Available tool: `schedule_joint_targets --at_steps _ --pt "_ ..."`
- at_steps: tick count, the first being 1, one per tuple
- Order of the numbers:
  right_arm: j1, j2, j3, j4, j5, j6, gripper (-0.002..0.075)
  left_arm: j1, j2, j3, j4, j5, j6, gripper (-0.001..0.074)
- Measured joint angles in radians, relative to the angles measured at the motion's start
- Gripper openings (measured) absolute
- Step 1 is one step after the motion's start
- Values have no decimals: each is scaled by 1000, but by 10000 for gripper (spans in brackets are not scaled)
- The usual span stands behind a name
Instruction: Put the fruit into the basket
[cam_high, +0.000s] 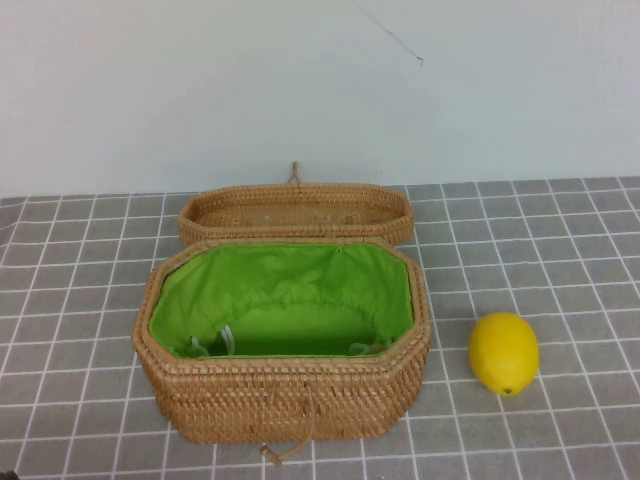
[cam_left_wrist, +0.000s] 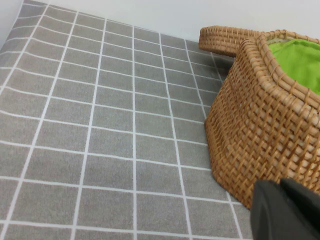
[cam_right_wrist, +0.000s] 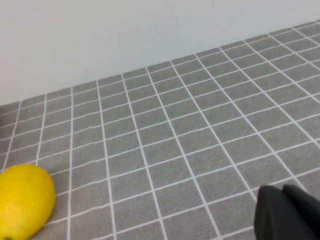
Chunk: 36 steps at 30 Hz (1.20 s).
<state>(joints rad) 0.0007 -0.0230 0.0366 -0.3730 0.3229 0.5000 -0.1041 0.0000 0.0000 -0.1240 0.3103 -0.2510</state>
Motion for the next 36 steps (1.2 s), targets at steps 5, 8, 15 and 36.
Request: schedule_joint_targets --at_steps 5,8,15,36 --pt "-1 23 -37 1 17 0 0 0 0 0 0 0 0 -3" --pt "-1 23 -37 1 17 0 0 0 0 0 0 0 0 -3" --pt "-1 23 -37 1 17 0 0 0 0 0 0 0 0 -3" --pt "-1 23 -37 1 17 0 0 0 0 0 0 0 0 -3"
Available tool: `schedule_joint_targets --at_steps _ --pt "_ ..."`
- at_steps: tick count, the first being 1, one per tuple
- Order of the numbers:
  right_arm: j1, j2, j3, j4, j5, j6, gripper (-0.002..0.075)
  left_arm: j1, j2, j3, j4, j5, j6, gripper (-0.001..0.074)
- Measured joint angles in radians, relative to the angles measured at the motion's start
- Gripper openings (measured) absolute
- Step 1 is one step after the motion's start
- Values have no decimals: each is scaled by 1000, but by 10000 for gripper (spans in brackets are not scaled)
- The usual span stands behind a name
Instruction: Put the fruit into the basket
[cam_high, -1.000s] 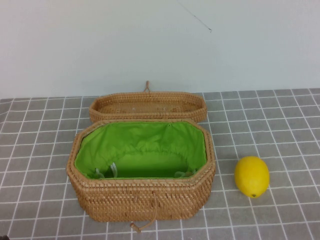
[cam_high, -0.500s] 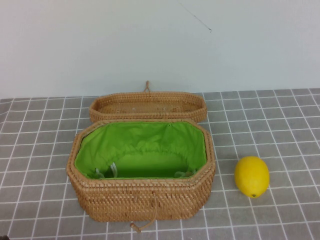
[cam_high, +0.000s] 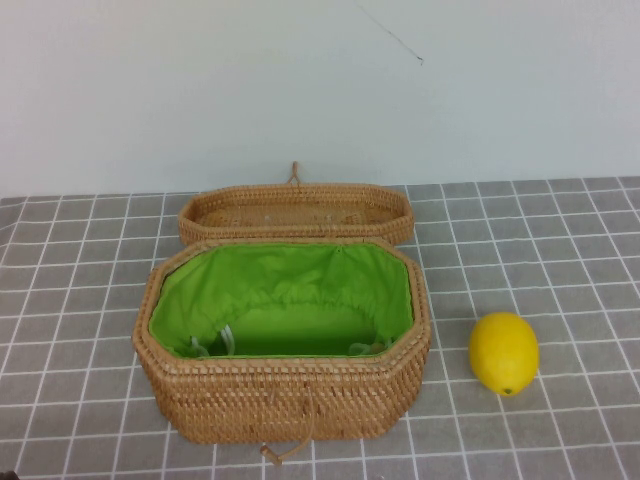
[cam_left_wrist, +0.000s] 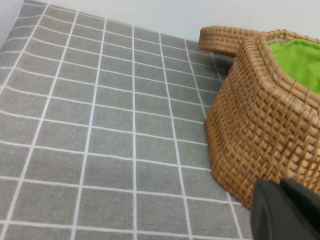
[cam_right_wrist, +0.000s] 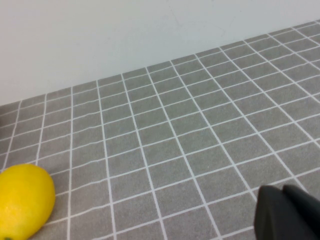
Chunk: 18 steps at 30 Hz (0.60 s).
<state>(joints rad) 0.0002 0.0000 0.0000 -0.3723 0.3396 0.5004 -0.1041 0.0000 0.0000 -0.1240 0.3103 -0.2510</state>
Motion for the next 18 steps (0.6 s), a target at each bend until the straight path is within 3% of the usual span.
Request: schedule_joint_targets --at_steps 13,18 --pt "0 0 0 -33 -9 0 0 0 0 0 0 0 0 -3" --pt "0 0 0 -134 -148 0 0 0 0 0 0 0 0 -3"
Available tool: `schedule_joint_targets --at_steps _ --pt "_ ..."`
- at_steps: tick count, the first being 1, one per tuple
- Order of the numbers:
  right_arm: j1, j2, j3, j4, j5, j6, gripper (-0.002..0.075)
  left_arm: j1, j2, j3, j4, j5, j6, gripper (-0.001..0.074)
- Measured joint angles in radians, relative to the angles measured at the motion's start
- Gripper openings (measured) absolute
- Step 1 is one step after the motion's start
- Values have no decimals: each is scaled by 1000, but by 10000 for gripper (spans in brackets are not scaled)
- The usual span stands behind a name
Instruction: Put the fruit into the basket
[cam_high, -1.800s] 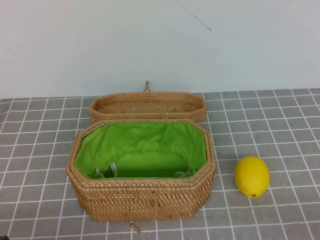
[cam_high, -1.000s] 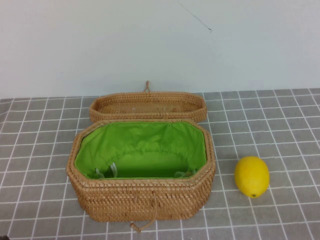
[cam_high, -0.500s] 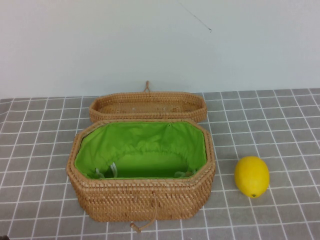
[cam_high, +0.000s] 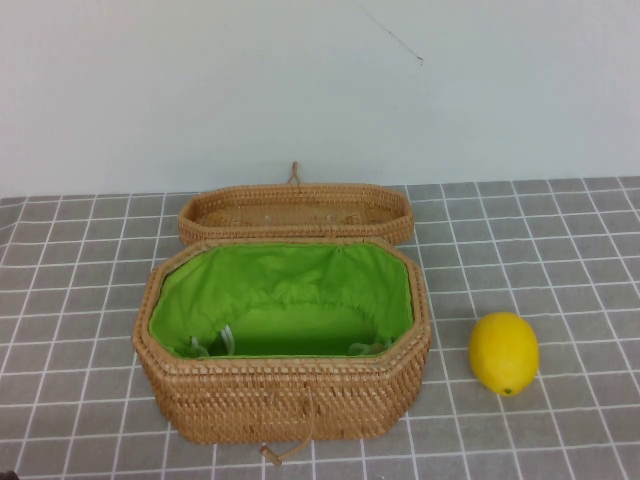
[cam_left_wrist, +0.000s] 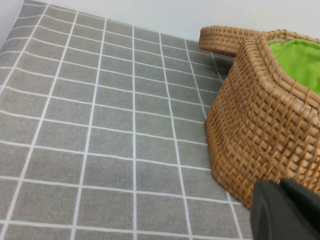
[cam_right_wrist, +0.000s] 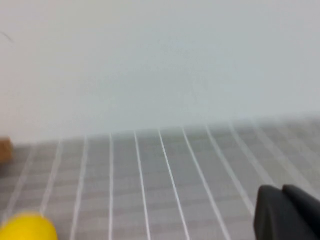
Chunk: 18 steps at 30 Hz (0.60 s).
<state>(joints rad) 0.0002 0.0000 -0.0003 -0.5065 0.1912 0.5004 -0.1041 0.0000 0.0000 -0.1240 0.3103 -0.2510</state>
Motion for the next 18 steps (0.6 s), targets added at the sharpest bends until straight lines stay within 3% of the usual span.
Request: schedule_joint_targets --at_steps 5,11,15,18 --pt "0 0 0 -154 -318 2 0 0 0 0 0 0 0 -3" --pt "0 0 0 -174 -628 -45 0 0 0 0 0 0 -2 -3" --pt "0 0 0 -60 -758 -88 0 0 0 0 0 0 -2 -3" --pt "0 0 -6 21 -758 -119 0 0 0 0 0 0 -2 -3"
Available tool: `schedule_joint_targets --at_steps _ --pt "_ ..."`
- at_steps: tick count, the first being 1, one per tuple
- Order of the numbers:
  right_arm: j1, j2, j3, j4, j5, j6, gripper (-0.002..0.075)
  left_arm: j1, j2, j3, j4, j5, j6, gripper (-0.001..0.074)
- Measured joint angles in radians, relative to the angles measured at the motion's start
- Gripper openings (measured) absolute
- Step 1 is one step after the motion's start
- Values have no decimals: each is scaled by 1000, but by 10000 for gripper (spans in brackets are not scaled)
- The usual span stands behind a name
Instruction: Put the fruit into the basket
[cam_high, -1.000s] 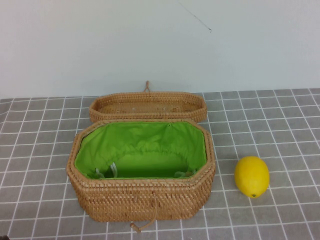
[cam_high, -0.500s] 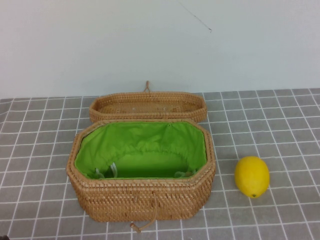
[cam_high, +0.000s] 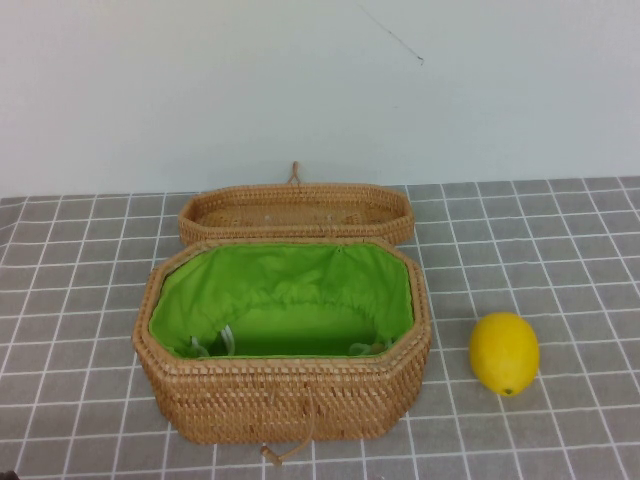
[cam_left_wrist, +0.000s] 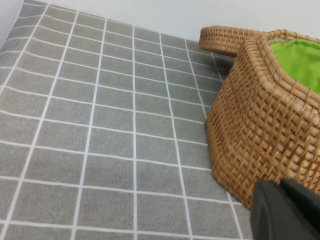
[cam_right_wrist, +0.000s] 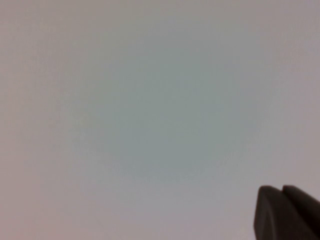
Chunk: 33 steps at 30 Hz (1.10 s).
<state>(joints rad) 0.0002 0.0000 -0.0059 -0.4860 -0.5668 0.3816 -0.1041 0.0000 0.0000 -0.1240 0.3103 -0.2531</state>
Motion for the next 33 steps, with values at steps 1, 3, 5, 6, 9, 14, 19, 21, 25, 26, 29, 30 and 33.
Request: schedule_joint_targets --at_steps 1,3,5,6,9,14,19,21,25,26,29,30,33 --pt "0 0 -20 3 22 -16 0 0 0 0 0 0 0 -3" --pt "0 0 -89 7 49 -42 0 0 0 0 0 0 0 -2" --pt "0 0 -158 9 98 -57 0 0 0 0 0 0 0 -3" --pt "0 0 -197 10 136 -63 0 0 0 0 0 0 0 -3" --pt "0 0 -310 11 247 -66 0 0 0 0 0 0 0 -3" --pt "0 44 -486 12 319 -75 0 0 0 0 0 0 2 -3" --pt "0 188 -644 11 404 -161 0 0 0 0 0 0 2 -3" --pt "0 246 -697 11 434 -194 0 0 0 0 0 0 2 -3" --pt "0 397 -820 11 531 -199 0 0 0 0 0 0 2 -3" --pt "0 427 -848 6 567 -201 0 0 0 0 0 0 2 -3" --pt "0 526 -960 -24 686 -201 0 0 0 0 0 0 2 -3" --pt "0 559 -1003 -46 736 -201 0 0 0 0 0 0 2 -3" --pt "0 650 -1134 -96 913 -201 0 0 0 0 0 0 2 -3"
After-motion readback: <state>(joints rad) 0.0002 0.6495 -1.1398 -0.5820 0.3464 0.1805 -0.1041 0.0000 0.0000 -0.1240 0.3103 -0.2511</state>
